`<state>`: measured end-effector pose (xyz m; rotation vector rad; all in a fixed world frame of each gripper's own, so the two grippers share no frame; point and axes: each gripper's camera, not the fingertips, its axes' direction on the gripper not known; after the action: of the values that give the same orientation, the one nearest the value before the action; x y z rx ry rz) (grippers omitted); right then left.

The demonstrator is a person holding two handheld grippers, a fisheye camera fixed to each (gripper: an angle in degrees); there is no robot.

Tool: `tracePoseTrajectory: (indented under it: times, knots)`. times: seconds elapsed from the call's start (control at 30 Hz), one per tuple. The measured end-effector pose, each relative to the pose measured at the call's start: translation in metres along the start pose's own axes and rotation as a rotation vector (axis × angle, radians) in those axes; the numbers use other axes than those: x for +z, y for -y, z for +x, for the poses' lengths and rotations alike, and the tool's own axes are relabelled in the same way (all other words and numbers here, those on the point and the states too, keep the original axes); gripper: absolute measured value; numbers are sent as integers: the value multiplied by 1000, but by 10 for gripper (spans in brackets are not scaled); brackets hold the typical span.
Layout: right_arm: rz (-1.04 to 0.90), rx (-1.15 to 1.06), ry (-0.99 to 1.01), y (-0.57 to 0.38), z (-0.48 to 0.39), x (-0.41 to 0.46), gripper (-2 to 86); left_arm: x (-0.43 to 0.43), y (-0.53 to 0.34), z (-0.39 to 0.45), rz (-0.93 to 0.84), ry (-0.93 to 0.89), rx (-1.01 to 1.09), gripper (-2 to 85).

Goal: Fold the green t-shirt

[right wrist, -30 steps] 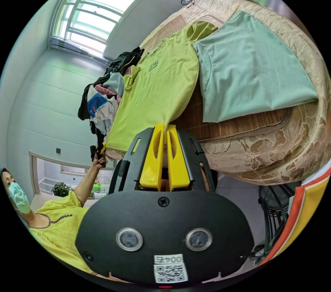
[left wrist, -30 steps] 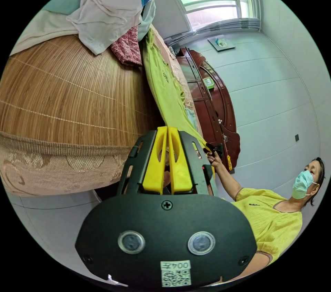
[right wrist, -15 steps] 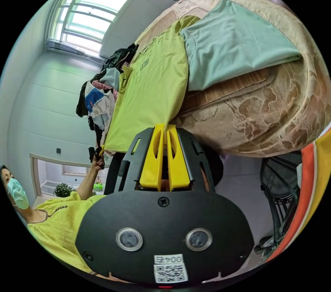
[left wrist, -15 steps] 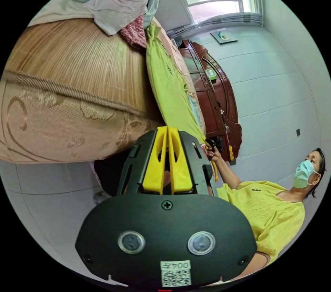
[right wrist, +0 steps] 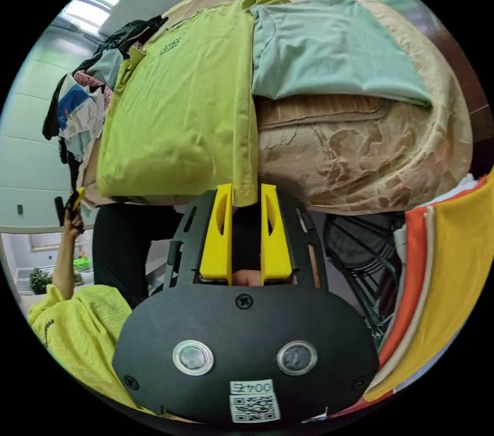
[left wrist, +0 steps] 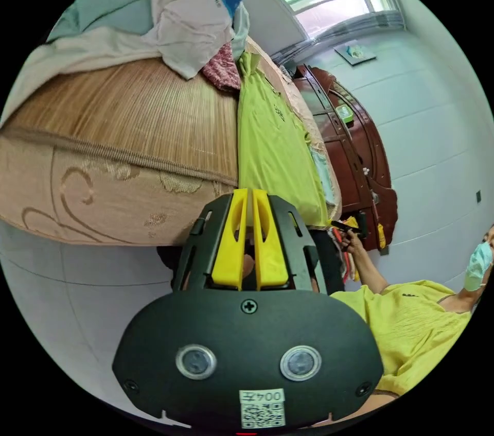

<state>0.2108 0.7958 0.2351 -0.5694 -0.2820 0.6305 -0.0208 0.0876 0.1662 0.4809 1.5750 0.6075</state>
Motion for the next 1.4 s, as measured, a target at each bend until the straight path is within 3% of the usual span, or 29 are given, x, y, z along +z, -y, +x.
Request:
tracePoseTrajectory:
  times: [0.13,0.27,0.37,0.43,0.5,0.77,0.93,1.13,1.23,1.4]
  knots:
    - [195,-60,-19,-3,-36,-26,44,53,9,57,-17,158,211,4]
    - [205,-130,-59,13,-72,-3,1,147,9,106,-104,496,447,3]
    - [204,-163,-141,25,-97,27,-5,209,8,105,-176,665,489,2]
    - [150,-197,-235,32,-113,56,-7,238,6,90,-251,708,468,2]
    - [81,-225,-325,35,-121,84,-7,241,1,81,-203,703,431,2]
    - [99,-291,-558,17,-144,107,-6,247,-4,27,-189,608,326,2]
    - [182,-145,-180,6,-97,50,3,221,4,-16,-141,444,205,1]
    - [238,-12,379,-20,-37,26,86,213,8,-21,-28,475,206,1]
    - [292,29,534,-29,-17,24,101,222,18,-11,14,422,222,1]
    - [353,39,549,-17,-10,19,101,267,43,19,-18,372,332,2]
